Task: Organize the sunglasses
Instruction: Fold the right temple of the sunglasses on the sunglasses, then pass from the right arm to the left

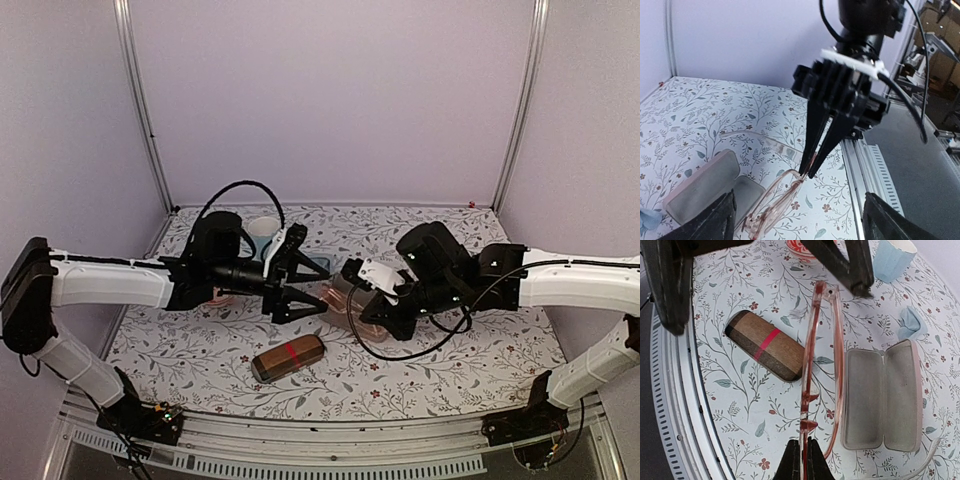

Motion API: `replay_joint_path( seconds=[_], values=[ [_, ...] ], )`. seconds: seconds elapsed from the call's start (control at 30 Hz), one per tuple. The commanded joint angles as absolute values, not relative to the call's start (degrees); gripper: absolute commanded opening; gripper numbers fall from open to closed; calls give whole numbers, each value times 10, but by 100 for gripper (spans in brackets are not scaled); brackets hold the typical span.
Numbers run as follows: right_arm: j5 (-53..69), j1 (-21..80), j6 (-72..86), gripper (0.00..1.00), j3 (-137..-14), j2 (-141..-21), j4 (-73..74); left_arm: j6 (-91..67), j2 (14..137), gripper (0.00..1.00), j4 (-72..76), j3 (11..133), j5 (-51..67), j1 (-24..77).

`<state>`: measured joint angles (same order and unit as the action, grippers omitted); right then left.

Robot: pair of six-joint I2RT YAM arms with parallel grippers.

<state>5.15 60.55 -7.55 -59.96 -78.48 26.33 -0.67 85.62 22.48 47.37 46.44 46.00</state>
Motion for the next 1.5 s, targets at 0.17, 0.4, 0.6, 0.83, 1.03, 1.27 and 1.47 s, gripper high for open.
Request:
replay_joint_path(
  seconds=[0.17, 0.4, 0.6, 0.83, 1.03, 1.27, 1.47],
  values=[
    [-193, 669, -73, 0, -572, -783, 225, -246, 816, 91, 282, 435, 291, 437],
    [-245, 691, -74, 0, -573, -802, 202, -409, 823, 93, 309, 416, 262, 434],
    [-253, 698, -72, 0, -582, -817, 197, -476, 850, 94, 344, 420, 273, 437],
    [-259, 702, -64, 0, -591, -837, 194, -509, 900, 92, 347, 441, 272, 455],
    [-264, 702, -59, 0, -597, -848, 192, -529, 930, 84, 363, 449, 278, 468],
    [-272, 702, -52, 0, -601, -857, 194, -549, 953, 72, 385, 452, 296, 480],
    [-271, 702, -45, 0, -606, -862, 197, -553, 964, 63, 393, 454, 300, 485]
  ],
)
